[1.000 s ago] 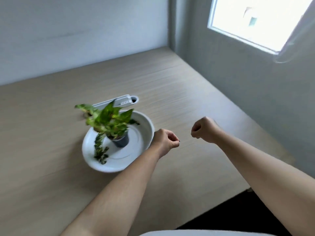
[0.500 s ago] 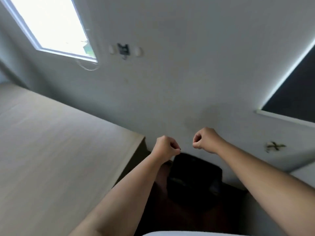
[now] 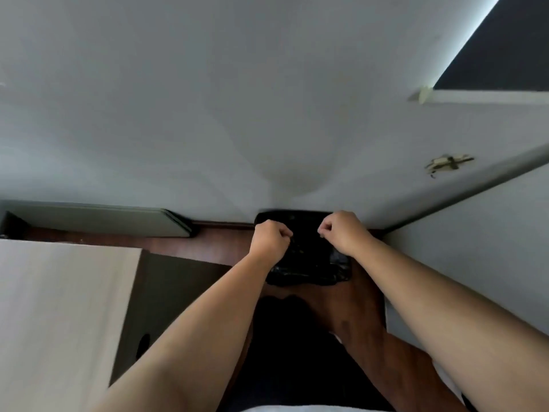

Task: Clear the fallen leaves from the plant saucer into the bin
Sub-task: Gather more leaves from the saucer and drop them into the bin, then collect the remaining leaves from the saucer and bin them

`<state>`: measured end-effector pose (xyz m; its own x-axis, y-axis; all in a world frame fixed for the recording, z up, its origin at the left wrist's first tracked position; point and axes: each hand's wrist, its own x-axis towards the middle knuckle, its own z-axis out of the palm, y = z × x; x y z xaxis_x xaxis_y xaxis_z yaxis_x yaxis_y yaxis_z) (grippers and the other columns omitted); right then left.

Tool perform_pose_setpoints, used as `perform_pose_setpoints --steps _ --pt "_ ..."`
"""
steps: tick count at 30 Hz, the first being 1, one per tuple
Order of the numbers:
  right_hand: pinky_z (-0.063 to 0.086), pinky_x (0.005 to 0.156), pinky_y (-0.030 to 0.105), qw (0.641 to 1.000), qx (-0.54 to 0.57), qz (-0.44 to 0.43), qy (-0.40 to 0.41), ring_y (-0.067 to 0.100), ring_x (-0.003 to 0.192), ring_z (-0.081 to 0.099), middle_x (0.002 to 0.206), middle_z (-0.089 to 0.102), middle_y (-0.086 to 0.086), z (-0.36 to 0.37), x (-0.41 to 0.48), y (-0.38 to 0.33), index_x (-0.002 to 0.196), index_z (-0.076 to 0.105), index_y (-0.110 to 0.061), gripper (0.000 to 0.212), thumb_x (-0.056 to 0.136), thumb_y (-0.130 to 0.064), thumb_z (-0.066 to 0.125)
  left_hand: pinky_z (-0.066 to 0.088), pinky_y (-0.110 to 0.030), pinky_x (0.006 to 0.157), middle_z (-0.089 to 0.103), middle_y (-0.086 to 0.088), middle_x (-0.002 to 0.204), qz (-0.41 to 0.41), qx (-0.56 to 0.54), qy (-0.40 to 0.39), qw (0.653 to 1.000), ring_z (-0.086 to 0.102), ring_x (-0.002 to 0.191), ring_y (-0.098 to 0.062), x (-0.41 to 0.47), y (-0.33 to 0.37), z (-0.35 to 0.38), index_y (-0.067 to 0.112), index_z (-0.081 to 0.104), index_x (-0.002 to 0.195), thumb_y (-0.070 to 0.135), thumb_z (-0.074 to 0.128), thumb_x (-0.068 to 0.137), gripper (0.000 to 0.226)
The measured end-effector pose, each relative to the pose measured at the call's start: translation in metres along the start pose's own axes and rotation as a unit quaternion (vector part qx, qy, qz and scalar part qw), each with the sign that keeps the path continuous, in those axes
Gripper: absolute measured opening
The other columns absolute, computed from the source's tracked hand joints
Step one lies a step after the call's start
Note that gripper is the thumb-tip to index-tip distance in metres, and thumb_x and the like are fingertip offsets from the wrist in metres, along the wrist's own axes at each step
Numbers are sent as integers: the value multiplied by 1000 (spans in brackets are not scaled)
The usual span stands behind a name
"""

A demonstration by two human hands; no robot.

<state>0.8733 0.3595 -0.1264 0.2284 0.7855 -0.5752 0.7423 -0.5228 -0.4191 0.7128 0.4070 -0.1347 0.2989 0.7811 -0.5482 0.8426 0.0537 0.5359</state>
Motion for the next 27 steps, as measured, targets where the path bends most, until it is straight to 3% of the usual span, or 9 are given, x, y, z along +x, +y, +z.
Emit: perform_pose_setpoints --steps 3,5,7,10,14,22,27 --pt "35 110 31 995 -14 26 -97 26 133 44 145 46 9 13 14 10 134 50 -12 37 100 -17 38 48 -28 91 49 -7 145 -9 51 -141 989 59 116 -26 24 -5 10 20 43 143 5 40 93 52" --pt "24 116 31 994 -19 19 -110 23 142 28 154 30 6 15 18 14 141 39 -12 41 101 -15 31 48 -31 97 37 -6 153 -10 64 -183 981 56 120 -26 31 -5 10 20 27 150 8 38 96 57" --pt "23 116 30 996 -12 17 -90 22 142 28 154 31 4 14 18 16 139 42 -12 40 101 -14 31 45 -32 101 35 -6 154 4 90 -185 979 52 126 -26 32 -5 6 17 24 151 10 40 96 57" --pt "33 110 32 999 -6 14 -48 24 134 43 146 45 6 2 13 10 131 54 -14 36 99 -15 37 41 -34 108 37 -8 153 24 127 -162 978 43 135 -28 28 -1 -7 14 28 149 15 46 95 56" --pt "45 98 32 999 -28 -18 -30 26 116 57 129 62 8 -19 2 -8 117 65 -13 30 96 -17 44 43 -35 105 45 -10 147 32 151 -129 980 48 130 -28 10 10 -30 14 36 145 19 51 93 55" --pt "47 97 32 986 -93 -136 -7 27 111 61 118 68 10 -50 -45 -79 109 69 -12 25 91 -20 53 40 -37 104 47 -10 141 2 120 23 992 45 130 -29 -86 -1 -95 15 46 137 22 51 91 47" --pt "48 84 29 958 -119 -261 -8 26 101 65 102 73 10 -29 -98 -178 93 73 -13 14 84 -16 62 42 -36 103 53 -11 133 -65 66 156 983 48 127 -29 -178 -53 -136 17 55 129 19 52 86 43"
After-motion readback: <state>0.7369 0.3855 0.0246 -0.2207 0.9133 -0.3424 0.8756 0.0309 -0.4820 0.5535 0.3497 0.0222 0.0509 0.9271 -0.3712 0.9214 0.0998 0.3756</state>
